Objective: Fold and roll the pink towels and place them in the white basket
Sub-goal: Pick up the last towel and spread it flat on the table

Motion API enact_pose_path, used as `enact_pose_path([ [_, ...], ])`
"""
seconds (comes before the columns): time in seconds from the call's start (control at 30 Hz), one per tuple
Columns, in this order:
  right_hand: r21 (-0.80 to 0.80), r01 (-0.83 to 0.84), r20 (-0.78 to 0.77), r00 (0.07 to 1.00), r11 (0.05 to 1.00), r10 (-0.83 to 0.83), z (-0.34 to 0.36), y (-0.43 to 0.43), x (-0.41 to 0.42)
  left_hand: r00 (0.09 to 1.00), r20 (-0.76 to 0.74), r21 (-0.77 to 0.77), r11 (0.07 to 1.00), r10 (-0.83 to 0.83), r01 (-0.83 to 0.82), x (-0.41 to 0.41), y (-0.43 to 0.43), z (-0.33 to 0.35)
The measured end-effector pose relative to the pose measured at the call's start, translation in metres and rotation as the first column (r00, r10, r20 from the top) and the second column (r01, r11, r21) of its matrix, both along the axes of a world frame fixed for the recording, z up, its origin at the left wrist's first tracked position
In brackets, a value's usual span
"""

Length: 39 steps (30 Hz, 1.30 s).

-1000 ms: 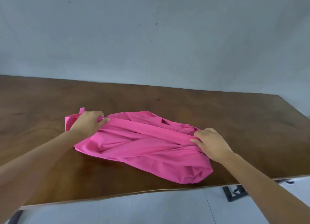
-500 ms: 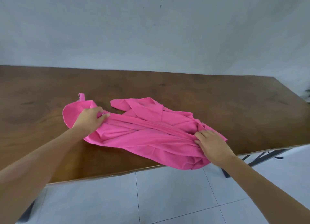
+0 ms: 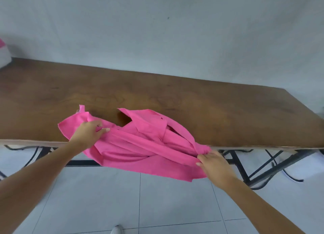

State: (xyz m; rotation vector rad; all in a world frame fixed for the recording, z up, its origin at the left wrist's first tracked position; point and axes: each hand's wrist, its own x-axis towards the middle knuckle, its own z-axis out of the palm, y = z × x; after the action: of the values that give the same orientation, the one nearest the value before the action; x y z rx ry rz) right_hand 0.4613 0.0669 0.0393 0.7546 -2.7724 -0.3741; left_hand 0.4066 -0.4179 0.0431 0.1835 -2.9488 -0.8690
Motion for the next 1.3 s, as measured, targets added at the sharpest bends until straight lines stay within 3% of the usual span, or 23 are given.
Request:
enact_pose_path([
  [0.13, 0.019, 0.016, 0.095, 0.995, 1.000, -0.018, -0.010, 0.017, 0.054, 1.000, 0.027, -0.057, 0.998, -0.009, 0.010, 0.059, 0.013, 0.004],
  [0.3, -0.134, 0.021, 0.120, 0.993, 0.991, -0.005, 0.004, 0.020, 0.102, 0.994, -0.093, -0.072, 0.996, 0.053, -0.060, 0.121, 0.015, 0.024],
  [0.37, -0.148, 0.116, 0.262, 0.962, 0.982, -0.074, 0.014, 0.021, 0.114, 0.985, -0.148, -0.046, 0.994, 0.092, -0.099, 0.138, 0.013, 0.038],
  [0.57, -0.313, 0.153, 0.306, 0.951, 0.937, -0.053, 0.025, 0.027, 0.130, 0.972, -0.202, -0.088, 0.987, 0.117, -0.137, 0.172, 0.008, 0.074],
  [0.73, -0.271, 0.134, 0.310, 0.950, 0.953, -0.046, 0.023, 0.035, 0.139, 0.965, -0.189, -0.106, 0.973, 0.181, -0.203, 0.190, -0.002, 0.088],
  [0.83, -0.243, 0.136, 0.227, 0.971, 0.960, -0.080, 0.018, 0.037, 0.149, 0.963, -0.179, -0.131, 0.965, 0.202, -0.227, 0.194, -0.008, 0.095],
  [0.93, -0.431, 0.152, 0.150, 0.984, 0.890, -0.096, 0.009, 0.043, 0.158, 0.963, -0.175, -0.138, 0.963, 0.204, -0.230, 0.196, -0.011, 0.101],
  [1.1, -0.604, 0.258, 0.222, 0.963, 0.754, -0.153, 0.000, 0.037, 0.170, 0.960, -0.170, -0.147, 0.957, 0.223, -0.249, 0.197, -0.012, 0.100],
  [1.2, -0.646, 0.302, 0.263, 0.950, 0.701, -0.168, -0.005, 0.035, 0.171, 0.957, -0.159, -0.154, 0.951, 0.243, -0.268, 0.199, -0.016, 0.098],
  [1.3, -0.615, 0.304, 0.272, 0.948, 0.727, -0.167, -0.008, 0.036, 0.165, 0.953, -0.145, -0.163, 0.944, 0.265, -0.287, 0.199, -0.024, 0.095],
])
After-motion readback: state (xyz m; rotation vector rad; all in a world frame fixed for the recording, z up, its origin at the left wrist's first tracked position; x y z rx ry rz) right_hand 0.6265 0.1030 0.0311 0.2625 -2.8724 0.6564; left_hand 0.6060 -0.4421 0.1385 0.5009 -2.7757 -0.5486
